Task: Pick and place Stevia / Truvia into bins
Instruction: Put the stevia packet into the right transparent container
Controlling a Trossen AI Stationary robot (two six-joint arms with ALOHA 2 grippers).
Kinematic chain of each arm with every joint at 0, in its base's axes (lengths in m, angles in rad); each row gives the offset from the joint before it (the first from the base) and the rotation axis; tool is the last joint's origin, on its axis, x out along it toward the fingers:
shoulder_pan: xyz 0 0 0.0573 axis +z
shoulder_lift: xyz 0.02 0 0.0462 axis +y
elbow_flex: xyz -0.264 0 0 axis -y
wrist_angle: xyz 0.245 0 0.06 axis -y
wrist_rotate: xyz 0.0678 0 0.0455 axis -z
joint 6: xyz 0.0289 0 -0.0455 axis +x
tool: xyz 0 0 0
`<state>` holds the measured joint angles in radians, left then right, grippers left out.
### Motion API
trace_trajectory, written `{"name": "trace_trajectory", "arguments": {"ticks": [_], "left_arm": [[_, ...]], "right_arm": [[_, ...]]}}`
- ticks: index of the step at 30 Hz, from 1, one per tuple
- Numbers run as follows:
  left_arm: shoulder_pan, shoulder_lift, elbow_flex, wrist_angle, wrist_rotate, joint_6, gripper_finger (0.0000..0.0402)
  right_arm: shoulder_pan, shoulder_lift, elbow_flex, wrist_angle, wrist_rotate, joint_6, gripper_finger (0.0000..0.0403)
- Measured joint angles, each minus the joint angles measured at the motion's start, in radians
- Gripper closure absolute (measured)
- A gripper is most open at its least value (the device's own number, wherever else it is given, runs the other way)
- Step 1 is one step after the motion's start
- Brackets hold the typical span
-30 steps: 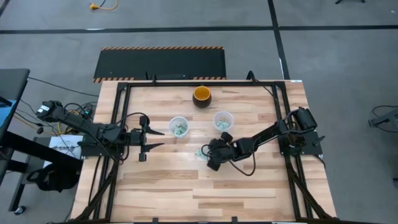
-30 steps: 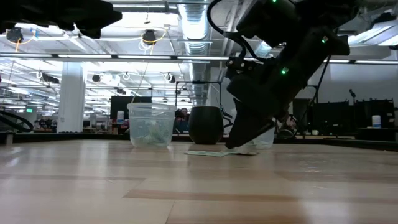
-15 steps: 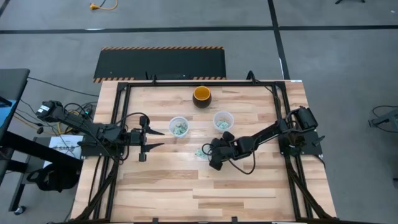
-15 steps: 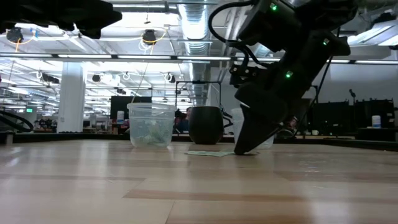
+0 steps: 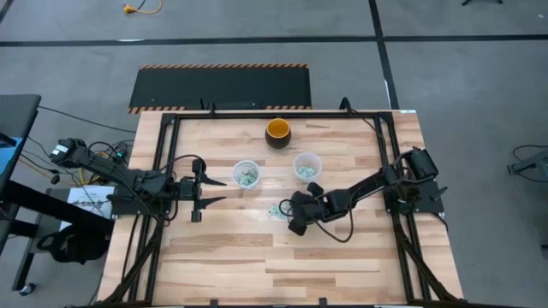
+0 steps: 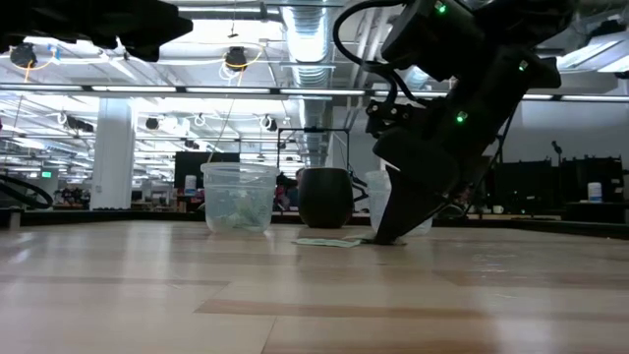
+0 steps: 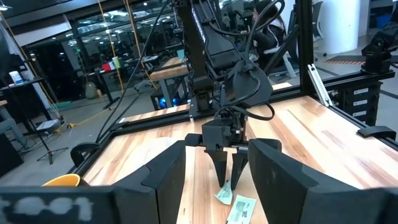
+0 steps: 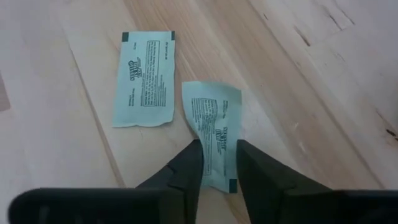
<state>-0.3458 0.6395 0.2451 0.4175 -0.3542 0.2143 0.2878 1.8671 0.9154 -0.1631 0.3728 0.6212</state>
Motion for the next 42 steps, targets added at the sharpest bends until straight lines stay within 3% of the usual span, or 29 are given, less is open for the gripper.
{"name": "trace_trajectory", "arguments": {"ticks": [8, 13, 24, 29, 34, 42], "left_arm": [[0.000, 0.000, 0.000, -0.001, 0.000, 0.000, 0.0236], [0.000, 0.000, 0.000, -0.001, 0.000, 0.000, 0.0235], [0.000, 0.000, 0.000, -0.010, 0.000, -0.001, 0.0235], [0.000, 0.000, 0.000, -0.010, 0.002, -0.001, 0.0235], [0.000, 0.000, 0.000, -0.008, 0.002, -0.001, 0.0235], [0.000, 0.000, 0.000, -0.007, 0.002, -0.010, 0.0235]], "right_arm": [[0.030, 0.002, 0.009, 0.016, 0.010, 0.007, 0.0352], [0.033, -0.005, 0.069, -0.069, -0.036, -0.022, 0.0377], [0.010, -0.172, 0.303, -0.501, 0.000, -0.110, 0.0386], [-0.038, -0.263, 0.359, -0.636, 0.081, -0.186, 0.0385], [-0.120, -0.327, 0.361, -0.688, 0.075, -0.263, 0.0389], [-0.261, -0.287, 0.362, -0.721, 0.028, -0.402, 0.0377]]}}
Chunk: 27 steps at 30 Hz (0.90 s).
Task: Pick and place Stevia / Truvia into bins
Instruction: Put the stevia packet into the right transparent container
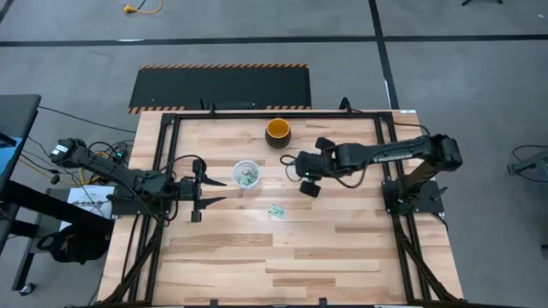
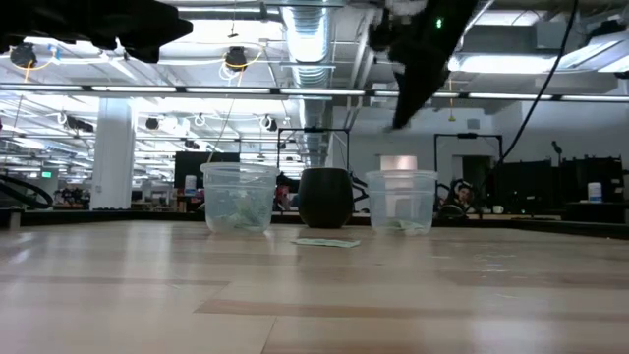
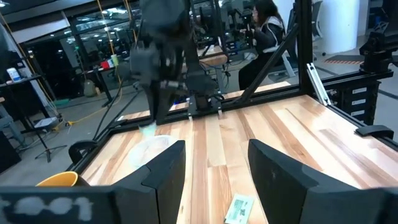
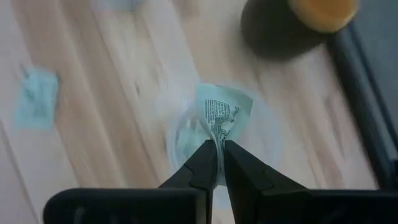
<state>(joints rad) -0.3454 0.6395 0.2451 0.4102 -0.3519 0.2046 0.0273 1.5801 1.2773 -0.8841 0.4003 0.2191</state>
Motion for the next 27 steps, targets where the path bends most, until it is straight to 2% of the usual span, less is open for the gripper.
{"name": "trace_trajectory", "arguments": {"ticks": [5, 13, 21, 27], "left_arm": [[0.000, 0.000, 0.000, 0.001, 0.000, -0.010, 0.0235], [0.002, 0.000, 0.001, -0.004, -0.008, -0.010, 0.0235], [0.003, 0.000, 0.001, -0.005, -0.011, -0.010, 0.0235], [0.003, 0.000, 0.001, -0.005, -0.012, -0.010, 0.0235]], "right_arm": [[-0.067, 0.053, -0.003, -0.020, -0.078, -0.045, 0.0377], [-0.089, 0.149, 0.001, -0.053, -0.085, -0.045, 0.0373], [-0.088, 0.228, 0.000, -0.062, -0.055, -0.045, 0.0323], [-0.088, 0.234, -0.001, -0.061, -0.055, -0.045, 0.0275]]}}
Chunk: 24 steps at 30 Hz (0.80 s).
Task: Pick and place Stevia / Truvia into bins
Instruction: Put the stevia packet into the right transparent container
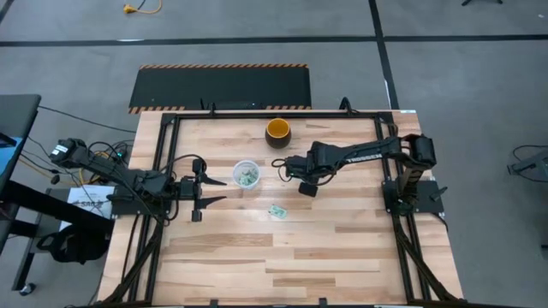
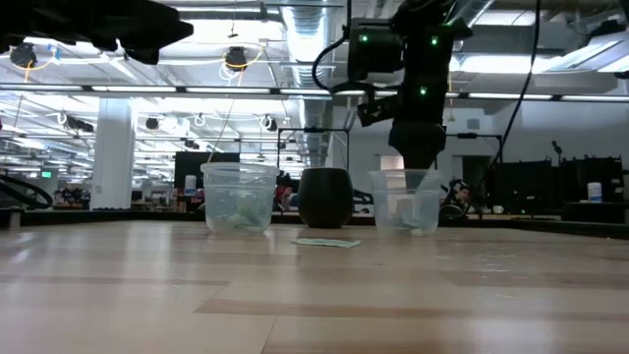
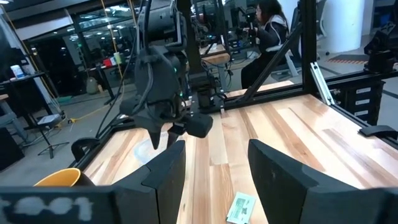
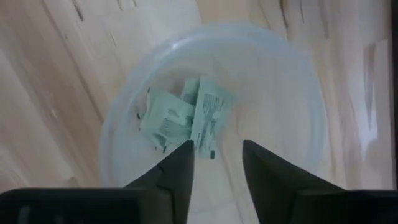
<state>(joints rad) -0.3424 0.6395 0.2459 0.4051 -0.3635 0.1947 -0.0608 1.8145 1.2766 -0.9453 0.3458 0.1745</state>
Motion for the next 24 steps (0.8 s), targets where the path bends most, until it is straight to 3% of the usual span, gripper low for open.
{"name": "trace_trajectory", "arguments": {"ticks": [7, 15, 18, 24], "left_arm": [[0.000, 0.000, 0.000, -0.003, -0.001, 0.000, 0.0235], [0.000, 0.000, 0.000, -0.003, -0.001, 0.000, 0.0235], [0.000, 0.000, 0.000, -0.004, -0.001, 0.000, 0.0235], [0.000, 0.000, 0.000, -0.004, -0.002, 0.000, 0.0235]], "right_arm": [[0.000, -0.028, 0.001, 0.005, 0.002, 0.000, 0.0236], [0.024, -0.142, 0.035, 0.030, 0.049, 0.008, 0.0251], [0.068, -0.196, 0.035, 0.153, 0.033, 0.008, 0.0261], [0.184, -0.207, -0.003, 0.493, -0.113, -0.040, 0.0271]]}}
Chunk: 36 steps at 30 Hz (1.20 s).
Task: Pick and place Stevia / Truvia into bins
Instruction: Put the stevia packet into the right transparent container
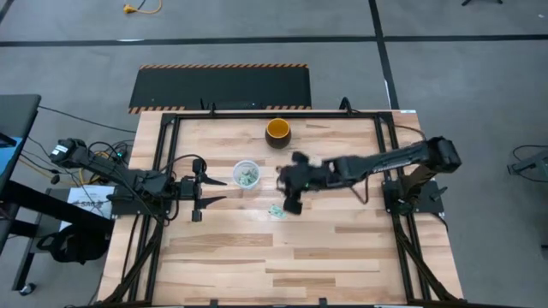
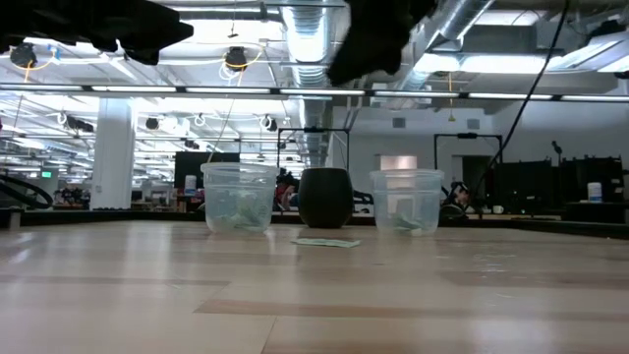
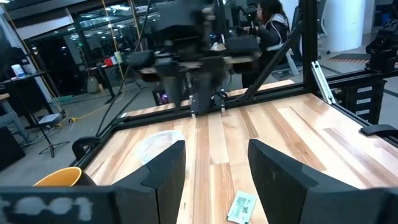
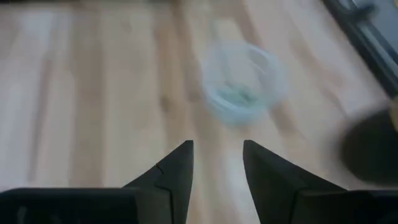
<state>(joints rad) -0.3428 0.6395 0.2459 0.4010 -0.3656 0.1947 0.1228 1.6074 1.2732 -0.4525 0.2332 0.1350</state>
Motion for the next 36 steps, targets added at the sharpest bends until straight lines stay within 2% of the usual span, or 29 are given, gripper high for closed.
{"name": "trace_trajectory", "arguments": {"ticks": [5, 11, 17, 30, 36], "left_arm": [[0.000, 0.000, 0.000, -0.002, 0.000, -0.005, 0.0235], [0.000, 0.000, 0.000, -0.008, 0.001, -0.018, 0.0235], [0.000, 0.000, 0.000, -0.014, 0.000, -0.018, 0.0235], [0.000, 0.000, 0.000, -0.015, 0.000, -0.018, 0.0235], [0.000, 0.000, 0.000, -0.015, 0.000, -0.018, 0.0235]], "right_arm": [[0.079, 0.123, -0.001, 0.144, 0.000, -0.012, 0.0269], [0.107, 0.256, -0.003, 0.137, 0.005, 0.032, 0.0274], [0.106, 0.324, -0.002, 0.111, -0.003, 0.083, 0.0276], [0.082, 0.456, 0.005, 0.120, -0.064, 0.104, 0.0255], [0.073, 0.481, 0.006, 0.120, -0.075, 0.138, 0.0267]]}}
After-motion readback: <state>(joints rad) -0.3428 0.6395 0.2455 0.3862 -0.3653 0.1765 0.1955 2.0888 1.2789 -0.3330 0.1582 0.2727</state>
